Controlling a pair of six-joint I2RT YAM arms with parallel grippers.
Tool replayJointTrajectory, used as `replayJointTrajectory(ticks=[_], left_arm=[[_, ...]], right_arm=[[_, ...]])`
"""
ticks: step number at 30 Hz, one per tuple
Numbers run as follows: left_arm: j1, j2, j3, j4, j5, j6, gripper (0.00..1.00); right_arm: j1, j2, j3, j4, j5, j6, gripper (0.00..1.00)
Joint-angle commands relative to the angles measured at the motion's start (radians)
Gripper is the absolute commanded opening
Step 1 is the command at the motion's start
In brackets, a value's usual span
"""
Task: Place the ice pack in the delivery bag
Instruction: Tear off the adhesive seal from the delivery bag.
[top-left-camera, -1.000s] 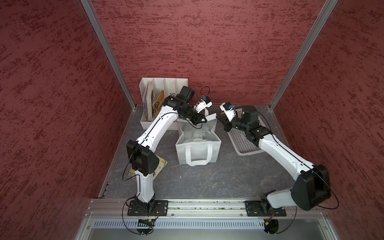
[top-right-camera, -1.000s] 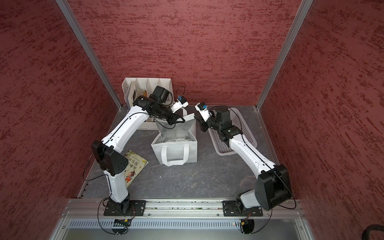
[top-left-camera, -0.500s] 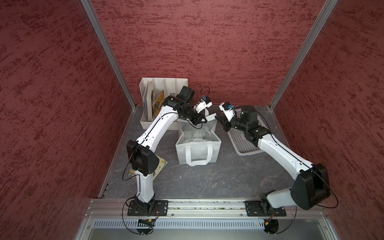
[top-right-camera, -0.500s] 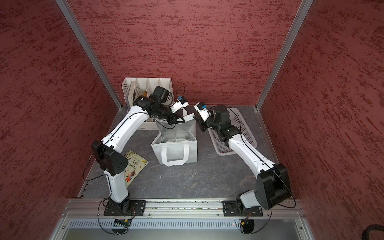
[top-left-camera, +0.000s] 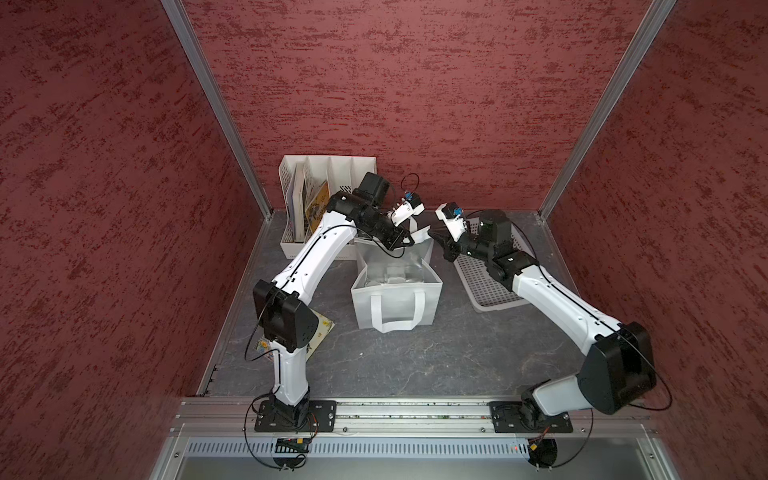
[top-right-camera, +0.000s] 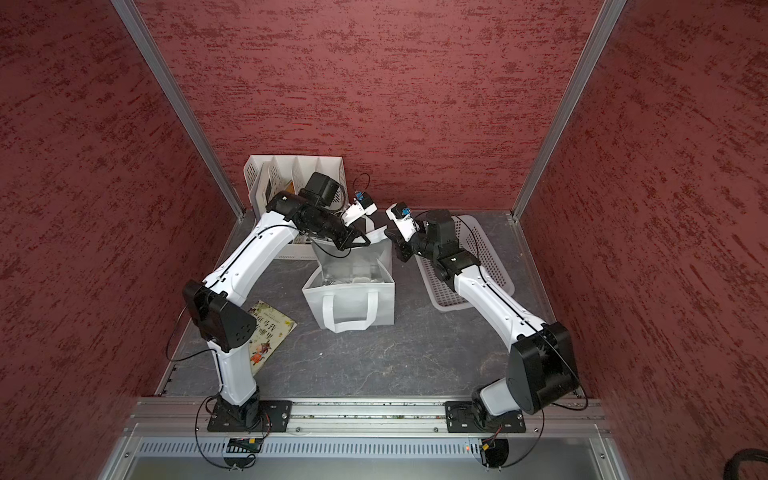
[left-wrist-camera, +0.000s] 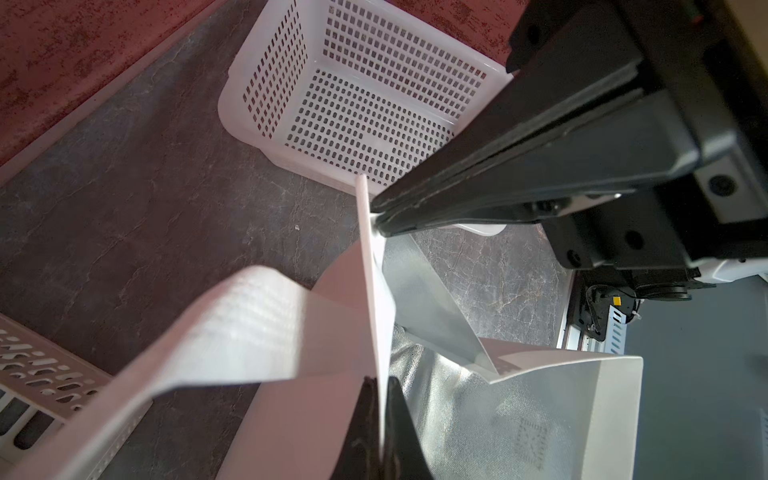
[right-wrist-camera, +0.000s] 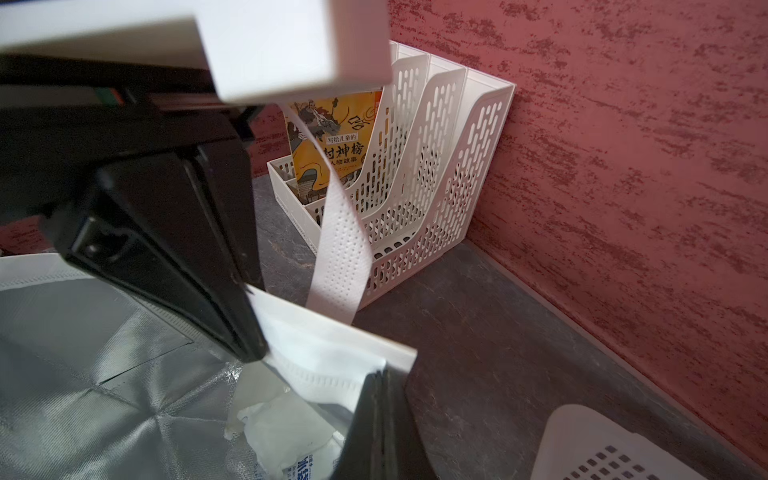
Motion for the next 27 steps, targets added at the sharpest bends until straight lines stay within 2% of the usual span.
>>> replayJointTrajectory(ticks=[1, 4, 8, 11, 13, 16, 20, 23, 27], left_arm=[[0.004, -0.006, 0.02, 0.026, 0.03, -0.04, 0.12], [0.022, -0.035, -0.001, 0.067, 0.034, -0.081, 0.29], [0.064, -0.129, -0.092, 0.202, 0.073, -0.165, 0.38], [0.124, -0.248, -0.221, 0.367, 0.097, -0.27, 0.51], [0.173, -0.365, -0.335, 0.519, 0.074, -0.347, 0.6], [0.244, -0.556, -0.51, 0.755, -0.085, -0.46, 0.75], [0.313, -0.803, -0.71, 0.934, -0.398, -0.544, 0.95], [0.353, -0.949, -0.821, 0.998, -0.573, -0.571, 0.98], [0.368, -1.086, -0.922, 1.025, -0.698, -0.582, 0.98]], right_arm=[[0.022, -0.043, 0.009, -0.015, -0.053, 0.011, 0.0], [0.066, -0.074, 0.0, -0.031, -0.078, 0.017, 0.0], [0.12, -0.1, 0.002, -0.044, -0.07, 0.039, 0.0], [0.146, -0.116, 0.011, -0.036, -0.055, 0.068, 0.0], [0.162, -0.121, 0.031, -0.035, -0.047, 0.084, 0.0], [0.2, -0.12, 0.092, -0.043, -0.038, 0.091, 0.0], [0.281, -0.082, 0.249, -0.079, -0.015, 0.055, 0.0], [0.344, -0.03, 0.424, -0.11, -0.013, 0.013, 0.0], [0.432, 0.096, 0.722, -0.174, -0.032, -0.055, 0.0]])
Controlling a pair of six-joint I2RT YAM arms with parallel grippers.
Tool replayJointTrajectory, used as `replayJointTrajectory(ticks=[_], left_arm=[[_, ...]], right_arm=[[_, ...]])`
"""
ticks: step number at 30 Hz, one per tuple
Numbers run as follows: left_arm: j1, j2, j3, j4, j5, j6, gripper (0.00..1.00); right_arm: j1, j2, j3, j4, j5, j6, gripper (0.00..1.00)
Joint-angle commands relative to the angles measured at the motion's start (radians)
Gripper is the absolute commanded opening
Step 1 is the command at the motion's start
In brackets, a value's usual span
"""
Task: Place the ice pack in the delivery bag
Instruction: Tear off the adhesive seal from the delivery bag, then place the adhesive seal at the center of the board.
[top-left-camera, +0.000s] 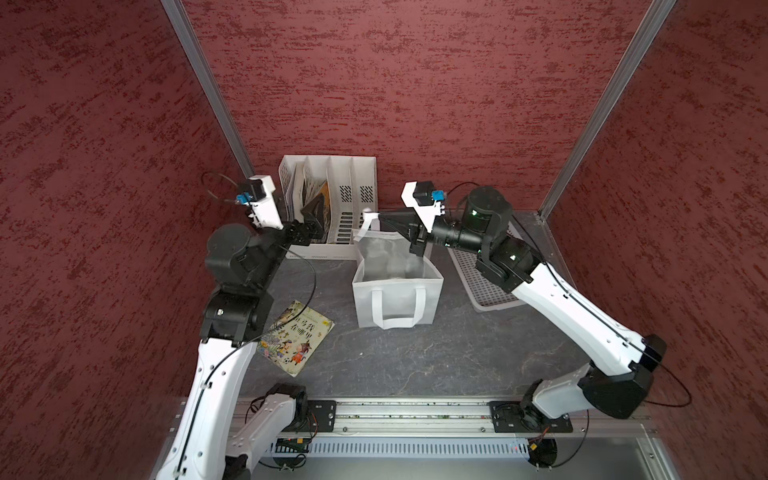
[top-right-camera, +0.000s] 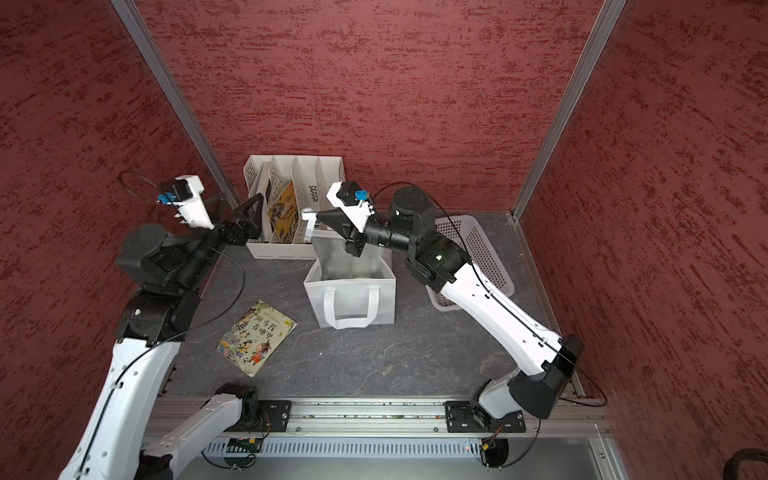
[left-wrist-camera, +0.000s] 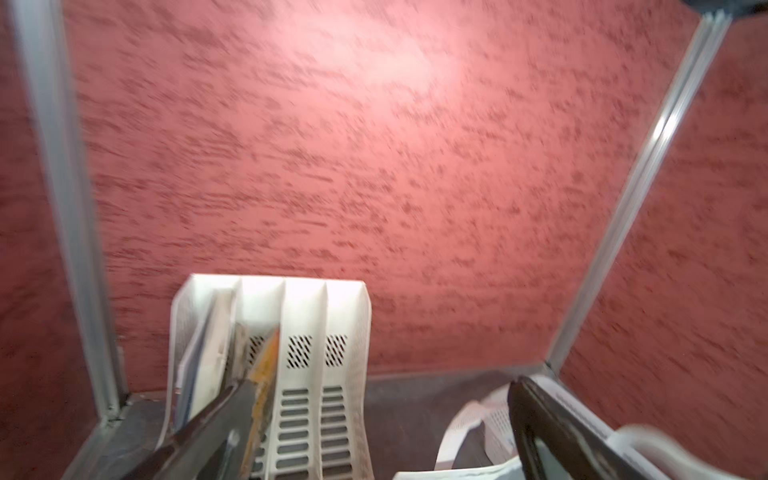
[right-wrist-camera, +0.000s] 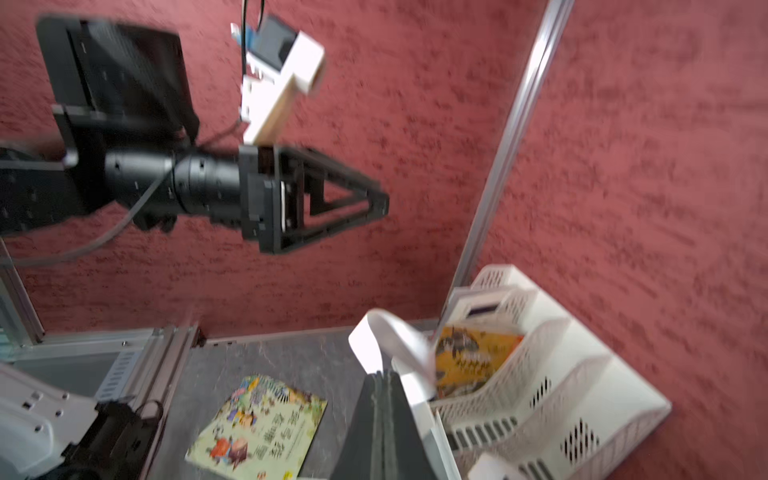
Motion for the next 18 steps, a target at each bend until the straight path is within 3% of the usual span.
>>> replayJointTrajectory(ticks=[1, 6, 10, 15, 18], left_arm=[[0.011, -0.06, -0.08, 0.08, -0.188, -0.042, 0.98], [0.013, -0.176, -0.104, 0.077, -0.243, -0.01, 0.98], [0.013, -0.252, -0.047, 0.071, -0.293, 0.072, 0.99], [0.013, -0.281, 0.052, 0.022, -0.318, 0.179, 0.99], [0.013, -0.287, 0.082, 0.003, -0.319, 0.214, 0.99]], right_arm=[[0.062, 0.079, 0.209, -0.058, -0.011, -0.072, 0.0], [0.136, 0.182, 0.462, -0.102, -0.013, -0.114, 0.0], [0.137, 0.204, 0.413, -0.142, -0.019, -0.068, 0.0], [0.144, 0.221, 0.244, -0.028, -0.063, 0.164, 0.0], [0.167, 0.282, 0.223, -0.071, -0.056, 0.213, 0.0]])
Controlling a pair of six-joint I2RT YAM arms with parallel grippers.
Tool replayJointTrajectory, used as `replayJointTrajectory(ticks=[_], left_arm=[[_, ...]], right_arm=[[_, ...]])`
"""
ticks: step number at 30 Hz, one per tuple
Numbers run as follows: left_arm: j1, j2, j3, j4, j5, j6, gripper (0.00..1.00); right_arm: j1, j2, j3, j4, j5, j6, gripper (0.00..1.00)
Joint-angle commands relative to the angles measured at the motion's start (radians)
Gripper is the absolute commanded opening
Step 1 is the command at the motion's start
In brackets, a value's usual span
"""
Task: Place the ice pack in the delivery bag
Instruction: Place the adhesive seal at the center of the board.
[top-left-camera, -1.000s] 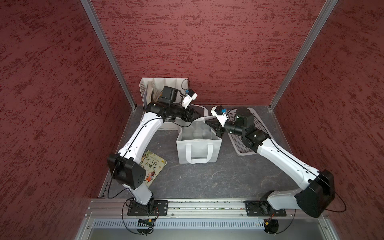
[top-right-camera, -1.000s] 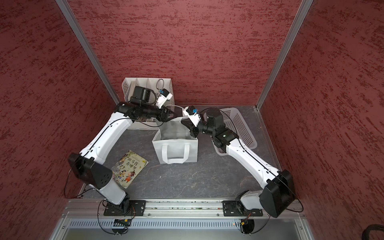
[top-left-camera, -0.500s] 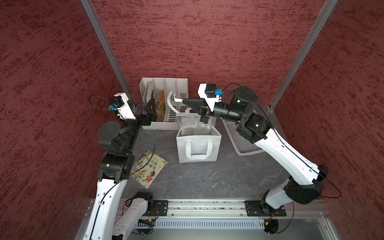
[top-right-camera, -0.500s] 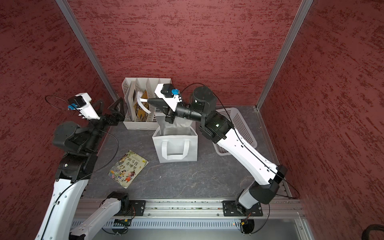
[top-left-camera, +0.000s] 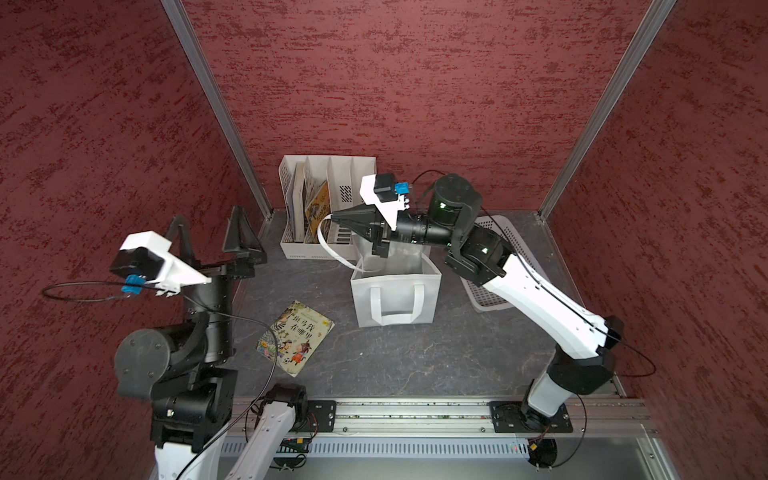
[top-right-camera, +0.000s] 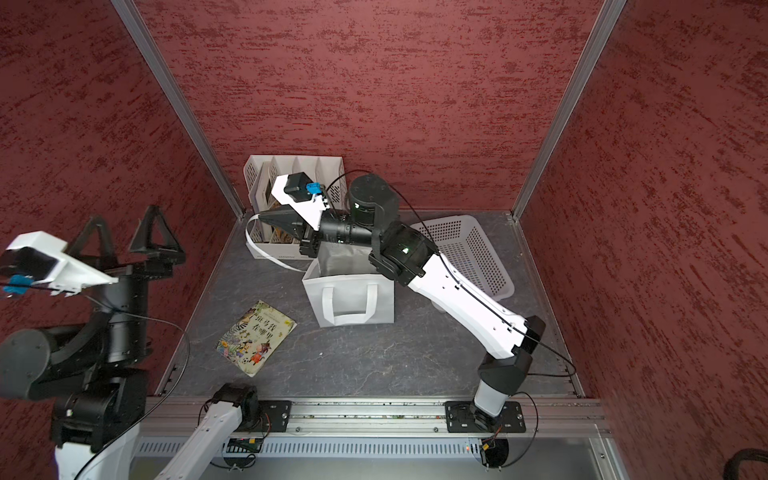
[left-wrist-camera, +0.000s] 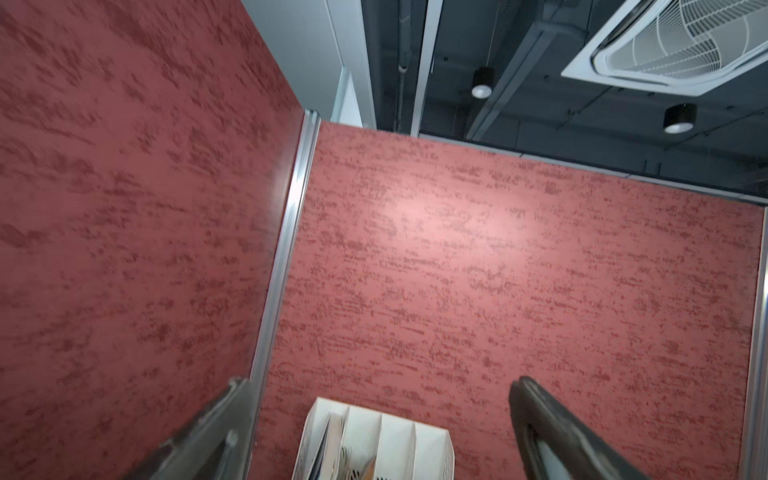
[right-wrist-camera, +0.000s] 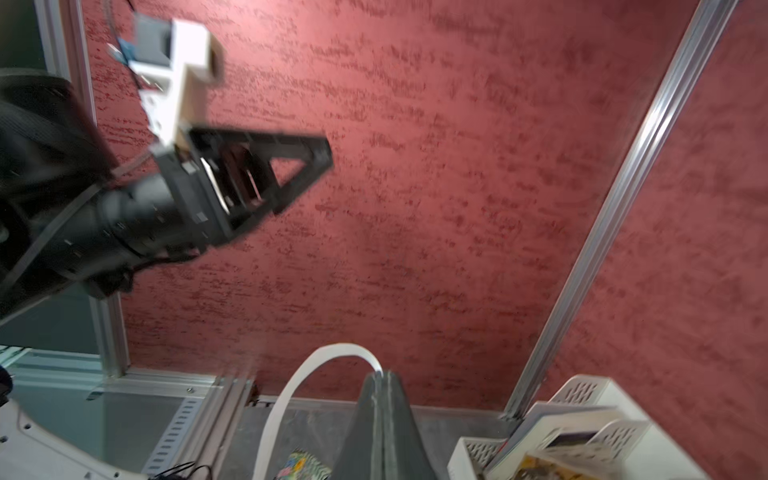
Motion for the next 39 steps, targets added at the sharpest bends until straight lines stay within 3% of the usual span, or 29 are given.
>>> replayJointTrajectory(ticks=[1, 14, 23, 24, 27, 31, 34, 39], left_arm=[[0.006, 0.002, 0.02, -0.042, -0.024, 0.084, 0.99], [0.006, 0.005, 0.061, -0.064, 0.014, 0.107, 0.99], [0.006, 0.016, 0.042, -0.077, 0.049, 0.094, 0.99], [0.005, 0.021, 0.045, -0.079, 0.056, 0.093, 0.99], [0.005, 0.03, 0.052, -0.079, 0.078, 0.075, 0.99], [0.005, 0.037, 0.048, -0.093, 0.125, 0.024, 0.99], [0.006, 0.044, 0.058, -0.112, 0.17, -0.012, 0.99], [0.006, 0.058, 0.07, -0.118, 0.24, -0.07, 0.99]], right_arm=[[0.031, 0.077, -0.026, -0.041, -0.008, 0.12, 0.0], [0.151, 0.357, 0.044, -0.254, 0.152, 0.077, 0.0], [0.186, 0.419, 0.034, -0.321, 0.291, 0.049, 0.03], [0.188, 0.426, 0.036, -0.322, 0.3, 0.053, 0.05], [0.19, 0.437, 0.046, -0.322, 0.327, 0.071, 0.24], [0.189, 0.409, 0.059, -0.323, 0.309, 0.068, 0.58], [0.185, 0.344, 0.066, -0.296, 0.255, 0.061, 0.7], [0.167, 0.151, 0.004, -0.216, 0.224, 0.012, 0.79]])
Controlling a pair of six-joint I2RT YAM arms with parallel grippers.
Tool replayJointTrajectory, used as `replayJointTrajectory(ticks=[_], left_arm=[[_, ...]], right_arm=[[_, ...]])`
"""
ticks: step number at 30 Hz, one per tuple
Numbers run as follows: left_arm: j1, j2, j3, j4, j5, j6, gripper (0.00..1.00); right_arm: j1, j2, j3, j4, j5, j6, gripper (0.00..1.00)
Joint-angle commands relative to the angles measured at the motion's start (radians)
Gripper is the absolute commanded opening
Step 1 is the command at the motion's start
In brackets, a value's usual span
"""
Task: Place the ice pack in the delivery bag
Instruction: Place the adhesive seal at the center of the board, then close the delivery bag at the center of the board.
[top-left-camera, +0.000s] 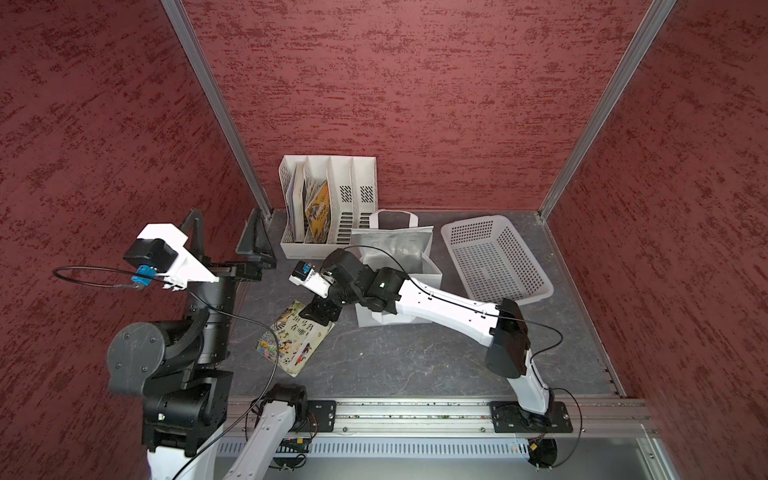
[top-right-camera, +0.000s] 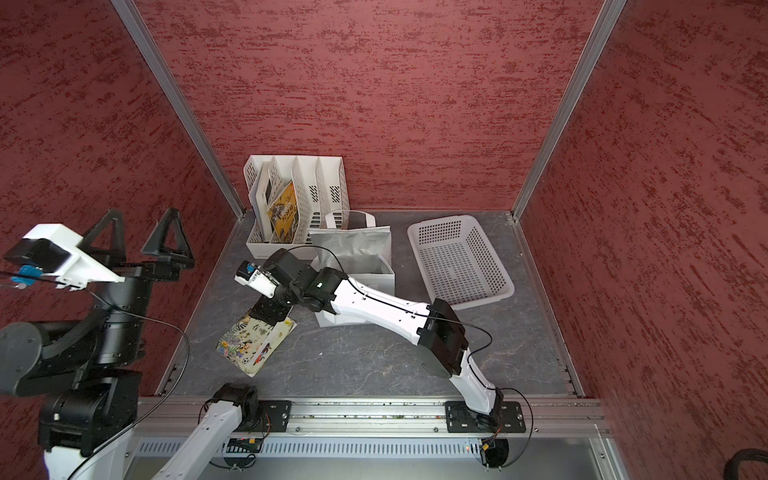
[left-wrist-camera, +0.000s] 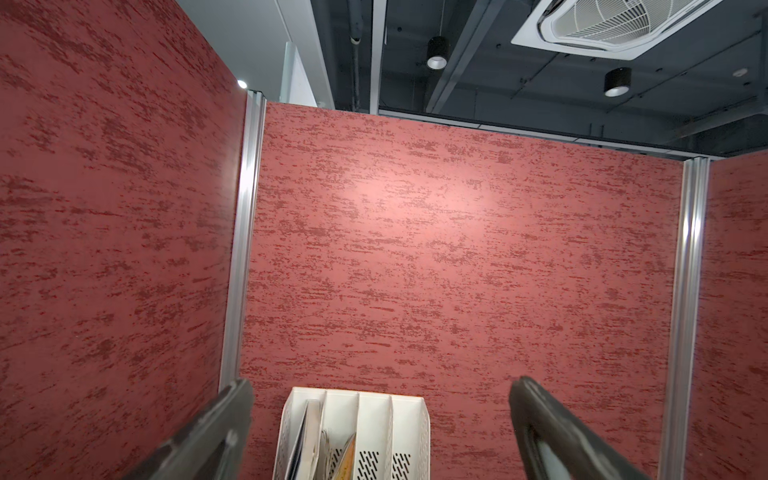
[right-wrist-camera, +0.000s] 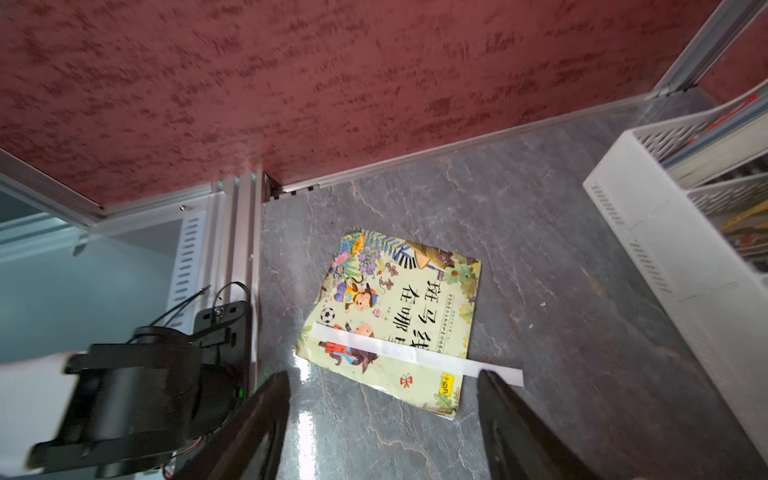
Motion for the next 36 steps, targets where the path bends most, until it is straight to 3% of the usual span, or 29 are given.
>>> replayJointTrajectory(ticks=[1, 7, 12, 16, 20, 22, 26, 31, 36], left_arm=[[0.006, 0.023, 0.025, -0.011, 0.082, -0.067, 0.99], [0.005, 0.1, 0.032, 0.018, 0.244, -0.18, 0.98], [-0.008, 0.207, 0.001, 0.092, 0.411, -0.397, 0.98], [-0.136, 0.316, -0.054, 0.192, 0.45, -0.525, 0.99], [-0.328, 0.469, -0.021, 0.166, 0.454, -0.499, 0.99], [-0.399, 0.552, 0.02, 0.116, 0.485, -0.466, 0.99], [-0.515, 0.683, 0.131, -0.089, 0.507, -0.295, 0.98], [-0.537, 0.736, 0.203, -0.343, 0.429, -0.099, 0.97], [-0.475, 0.761, 0.313, -0.583, 0.379, 0.052, 0.95]], right_arm=[[-0.012, -0.224, -0.04, 0.109, -0.026, -0.056, 0.8], [-0.063, -0.559, -0.35, 0.267, 0.134, -0.137, 0.89], [-0.154, -0.844, -0.691, 0.455, 0.34, -0.055, 0.98], [-0.242, -0.976, -0.842, 0.473, 0.4, 0.064, 0.98], [-0.317, -1.051, -0.925, 0.476, 0.384, 0.121, 0.98], [-0.408, -1.073, -0.962, 0.468, 0.33, 0.202, 0.98], [-0.66, -1.091, -1.039, 0.48, -0.012, 0.302, 0.98], [-0.694, -1.067, -1.057, 0.409, -0.237, 0.077, 0.98], [-0.695, -1.054, -1.065, 0.347, -0.421, -0.089, 0.97]])
